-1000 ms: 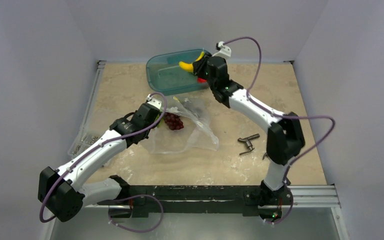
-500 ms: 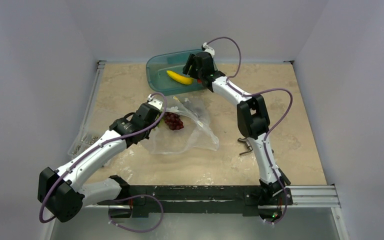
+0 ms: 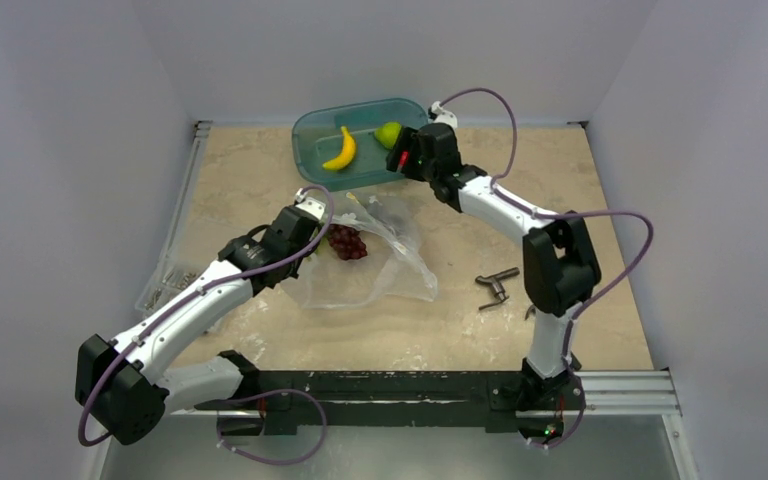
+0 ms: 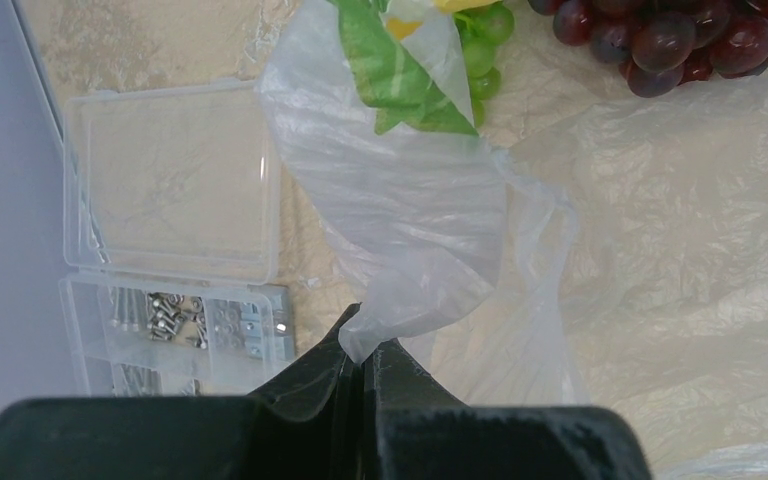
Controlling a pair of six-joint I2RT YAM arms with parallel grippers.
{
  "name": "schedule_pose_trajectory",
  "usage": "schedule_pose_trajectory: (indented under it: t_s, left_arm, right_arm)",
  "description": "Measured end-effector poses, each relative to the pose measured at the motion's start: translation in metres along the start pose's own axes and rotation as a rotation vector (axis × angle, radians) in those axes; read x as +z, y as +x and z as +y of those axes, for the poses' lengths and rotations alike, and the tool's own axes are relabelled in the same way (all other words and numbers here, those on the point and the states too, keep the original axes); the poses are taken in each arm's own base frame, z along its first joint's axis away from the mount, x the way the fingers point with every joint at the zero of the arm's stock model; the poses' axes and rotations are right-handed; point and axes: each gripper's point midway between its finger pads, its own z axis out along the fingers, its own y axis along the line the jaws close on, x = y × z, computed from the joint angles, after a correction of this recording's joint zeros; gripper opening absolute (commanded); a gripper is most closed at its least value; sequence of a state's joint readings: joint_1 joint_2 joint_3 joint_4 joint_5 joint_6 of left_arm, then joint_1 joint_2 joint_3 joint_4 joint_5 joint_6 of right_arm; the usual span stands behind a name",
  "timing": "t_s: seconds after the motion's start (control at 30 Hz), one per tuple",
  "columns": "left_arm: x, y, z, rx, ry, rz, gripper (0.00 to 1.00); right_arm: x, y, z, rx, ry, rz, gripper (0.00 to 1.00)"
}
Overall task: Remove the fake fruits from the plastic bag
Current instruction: Place the fake fruit in the bin, then take out the fake fruit from the plastic bag.
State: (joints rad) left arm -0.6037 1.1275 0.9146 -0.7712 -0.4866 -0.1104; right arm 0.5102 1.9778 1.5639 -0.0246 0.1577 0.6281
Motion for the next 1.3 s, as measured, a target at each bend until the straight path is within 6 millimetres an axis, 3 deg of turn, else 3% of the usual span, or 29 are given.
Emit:
schedule_pose_trajectory:
  t_s: [0.17,0.33,0.4,0.47,0.63,0.73,0.87,1.03,1.17,1.3]
  left_arm:
    - [0.000,0.000,-0.001,0.000,0.004,0.000,0.00]
    - [0.000,0.000,-0.002,0.001,0.012,0.000,0.00]
    - [0.000,0.000,-0.002,0.000,0.013,0.000,0.00]
    - [-0.001,-0.001,-0.002,-0.002,0.016,-0.004,0.00]
    - [-0.003,-0.003,-0.002,-0.006,0.021,-0.012,0.00]
    - [-0.003,-0.004,-0.002,-0.007,0.021,-0.014,0.00]
    - [-0.005,-0.005,-0.002,-0.010,0.021,-0.020,0.00]
    - [-0.006,-0.005,-0.001,-0.014,0.021,-0.027,0.00]
    - [-0.009,-0.007,0.000,-0.021,0.022,-0.041,0.00]
    - [-0.010,-0.009,0.000,-0.024,0.024,-0.051,0.00]
  right_arm:
    - [-0.052,0.004,-0.010,-0.002,-0.015,-0.022,0.67]
    - [-0.099,0.025,-0.025,-0.036,-0.009,-0.021,0.64]
    - [-0.118,0.034,-0.022,-0.061,-0.032,-0.029,0.64]
    - [-0.136,0.041,-0.009,-0.095,-0.076,-0.046,0.64]
    - [-0.186,0.080,0.072,-0.204,-0.313,-0.078,0.64]
    - [-0.202,0.110,0.108,-0.260,-0.408,-0.066,0.64]
    - [-0.194,0.156,0.124,-0.351,-0.430,-0.018,0.63]
    - [-0.159,0.203,0.112,-0.429,-0.350,0.032,0.64]
    - [-0.133,0.221,0.094,-0.443,-0.262,0.020,0.71]
    - [-0.111,0.219,0.095,-0.432,-0.201,-0.035,0.77]
